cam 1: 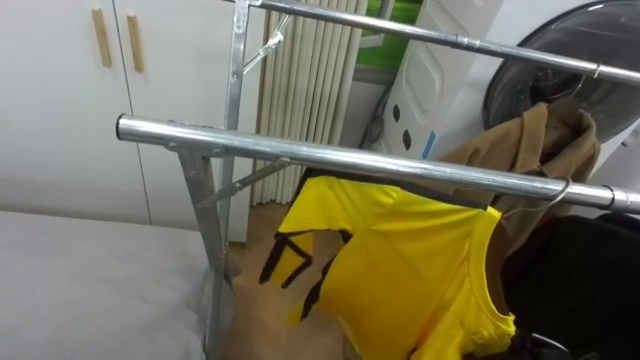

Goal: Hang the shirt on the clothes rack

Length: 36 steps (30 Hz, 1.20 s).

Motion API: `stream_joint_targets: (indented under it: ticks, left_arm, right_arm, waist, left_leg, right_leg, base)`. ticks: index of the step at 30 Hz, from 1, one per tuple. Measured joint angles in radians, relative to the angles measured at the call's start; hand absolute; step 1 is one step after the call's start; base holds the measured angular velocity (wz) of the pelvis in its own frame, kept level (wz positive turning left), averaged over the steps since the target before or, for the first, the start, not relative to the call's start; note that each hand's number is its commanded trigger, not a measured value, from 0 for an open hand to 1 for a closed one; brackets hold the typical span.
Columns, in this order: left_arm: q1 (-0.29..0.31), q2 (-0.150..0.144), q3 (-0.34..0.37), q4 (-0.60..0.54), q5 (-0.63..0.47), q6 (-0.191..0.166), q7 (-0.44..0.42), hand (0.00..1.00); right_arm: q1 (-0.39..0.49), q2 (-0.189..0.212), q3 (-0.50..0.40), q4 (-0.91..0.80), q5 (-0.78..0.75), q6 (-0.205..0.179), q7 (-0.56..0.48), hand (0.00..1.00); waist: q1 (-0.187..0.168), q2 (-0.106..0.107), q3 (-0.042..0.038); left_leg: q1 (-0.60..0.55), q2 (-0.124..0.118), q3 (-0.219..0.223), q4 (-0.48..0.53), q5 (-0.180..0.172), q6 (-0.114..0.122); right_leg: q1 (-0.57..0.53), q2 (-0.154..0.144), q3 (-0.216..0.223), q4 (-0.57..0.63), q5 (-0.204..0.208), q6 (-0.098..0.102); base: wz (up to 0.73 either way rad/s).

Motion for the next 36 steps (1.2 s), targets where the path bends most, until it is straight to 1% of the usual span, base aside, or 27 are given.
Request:
stream_joint_targets:
  ticks: [12,16,22,25,26,30,34,36]
  left_arm:
    - [-0.004,-0.001,0.001,0.000,0.011,0.000,-0.004,0.00]
    - [-0.005,-0.004,0.001,-0.002,0.012,0.000,-0.008,0.00]
    - [-0.004,-0.009,-0.001,-0.013,0.012,-0.003,-0.029,0.00]
    - [-0.005,-0.008,0.002,-0.013,0.012,-0.004,-0.029,0.00]
    - [-0.007,-0.008,0.001,-0.013,0.012,-0.005,-0.027,0.00]
    - [-0.008,-0.008,0.003,-0.013,0.011,-0.010,-0.022,0.00]
    - [-0.008,-0.007,0.013,-0.017,0.011,-0.010,-0.021,0.00]
    - [-0.010,-0.007,0.014,-0.023,0.012,-0.013,-0.020,0.00]
  right_arm:
    - [0.000,0.000,0.000,0.000,-0.002,0.000,-0.039,0.00]
    - [0.000,0.001,-0.001,-0.002,-0.036,-0.001,-0.051,0.00]
    - [-0.001,0.000,-0.001,-0.017,-0.047,-0.007,-0.089,0.00]
    - [-0.016,-0.001,-0.003,-0.074,-0.062,-0.008,-0.109,0.00]
    - [-0.029,-0.001,-0.003,-0.080,-0.061,-0.012,-0.121,0.00]
    - [-0.038,-0.001,-0.003,-0.116,-0.059,-0.011,-0.153,0.00]
    - [-0.038,-0.002,-0.009,-0.228,-0.058,-0.011,-0.183,0.00]
    - [-0.038,-0.003,-0.009,-0.277,-0.056,-0.013,-0.198,0.00]
  waist:
    - [0.000,0.000,0.0001]
    - [0.002,0.001,-0.0001]
    - [0.021,0.015,-0.0011]
    - [0.020,0.026,-0.0022]
    - [0.019,0.030,0.0002]
    - [0.020,0.039,0.0004]
    - [0.013,0.048,-0.0062]
    - [0.006,0.049,-0.0072]
  left_leg:
    - [0.000,0.000,0.000,0.000,0.000,0.000]
    - [-0.001,0.000,0.000,0.000,0.000,0.000]
    - [-0.001,-0.002,0.000,0.001,0.000,0.000]
    - [-0.008,-0.005,0.001,0.001,0.000,0.000]
    - [-0.008,-0.005,0.004,0.001,0.000,0.000]
    - [-0.009,-0.005,0.018,0.001,0.000,0.000]
    - [-0.017,-0.006,0.034,0.003,0.000,0.000]
    - [-0.018,-0.006,0.034,0.003,0.001,0.000]
  right_leg:
    - [0.000,-0.001,-0.004,-0.001,0.000,0.000]
    - [0.000,-0.002,-0.006,-0.001,0.000,0.000]
    - [-0.006,0.000,0.004,0.004,0.000,0.000]
    - [-0.022,0.000,0.014,0.018,0.000,0.001]
    - [-0.025,0.000,0.017,0.021,0.000,0.001]
    - [-0.035,0.002,0.024,0.034,0.000,0.001]
    - [-0.057,0.006,0.042,0.052,0.000,0.001]
    - [-0.058,0.006,0.043,0.054,0.000,0.001]
  base:
    - [0.00]
    - [0.00]
    - [-0.04]
    - [-0.12]
    - [-0.10]
    - [-0.10]
    - [-0.14]
    - [-0.04]
